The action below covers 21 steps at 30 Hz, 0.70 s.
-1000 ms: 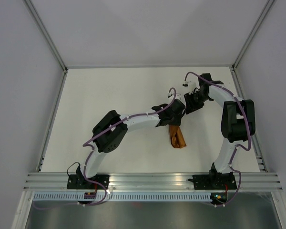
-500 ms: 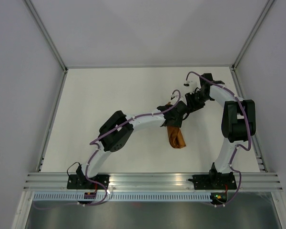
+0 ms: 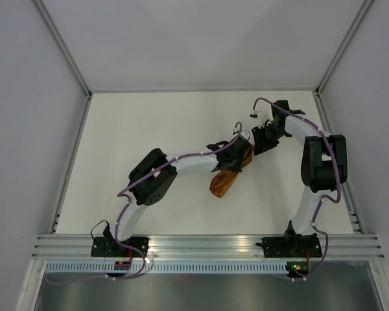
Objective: Fold the napkin, place the utensils inside, and roll it up
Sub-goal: Adjust the napkin at the center of the board.
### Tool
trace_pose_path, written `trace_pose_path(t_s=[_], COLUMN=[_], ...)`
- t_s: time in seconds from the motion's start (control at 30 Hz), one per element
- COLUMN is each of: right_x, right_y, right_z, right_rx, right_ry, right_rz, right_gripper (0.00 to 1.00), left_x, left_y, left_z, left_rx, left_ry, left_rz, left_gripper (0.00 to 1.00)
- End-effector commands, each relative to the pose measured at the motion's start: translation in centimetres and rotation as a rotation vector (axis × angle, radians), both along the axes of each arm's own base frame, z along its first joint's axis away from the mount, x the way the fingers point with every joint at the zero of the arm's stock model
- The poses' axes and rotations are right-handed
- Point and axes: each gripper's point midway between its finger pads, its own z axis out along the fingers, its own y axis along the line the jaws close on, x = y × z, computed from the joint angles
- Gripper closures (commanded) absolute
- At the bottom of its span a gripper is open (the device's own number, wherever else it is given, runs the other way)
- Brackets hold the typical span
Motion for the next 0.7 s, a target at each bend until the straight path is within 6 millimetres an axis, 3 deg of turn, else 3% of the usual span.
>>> trace_pose_path(t_s=[0.0, 0.13, 0.2, 0.23, 0.37, 0.5, 0.67], right_x=[0.6, 0.6, 1.0, 1.0, 1.1, 0.4, -1.9], right_y=[-0.1, -1.1, -1.9, -2.5, -2.9, -2.5, -1.2], right_z=[0.6, 1.0, 1.3, 1.5, 2.4, 3.1, 2.6], right_rx=[0.02, -0.017, -0.052, -0.068, -0.091, -0.081, -0.019], right_ry=[-0.038, -0.111, -0.168, -0.198, -0.27, -0.326, -0.328], right_rz=[0.007, 0.03, 0.045, 0.056, 0.1, 0.181, 0.306], right_gripper=[0.63, 0.63, 0.63, 0.63, 0.63, 0.61, 0.61], left_x=[-1.9, -3.6, -4.3, -5.6, -6.6, -6.9, -7.4], left_y=[0.1, 0.4, 1.6, 1.9, 3.5, 4.5, 4.9], left_z=[-0.8, -0.8, -1.3, -1.2, -1.4, -2.0, -1.8], left_rx=[-0.058, -0.168, -0.194, -0.233, -0.29, -0.283, -0.291], left_ry=[0.073, 0.124, 0.164, 0.204, 0.294, 0.32, 0.341], left_rz=[-0.267, -0.459, -0.507, -0.578, -0.657, -0.678, -0.711], left_gripper=[0.98, 0.98, 0.98, 0.98, 0.98, 0.98, 0.95])
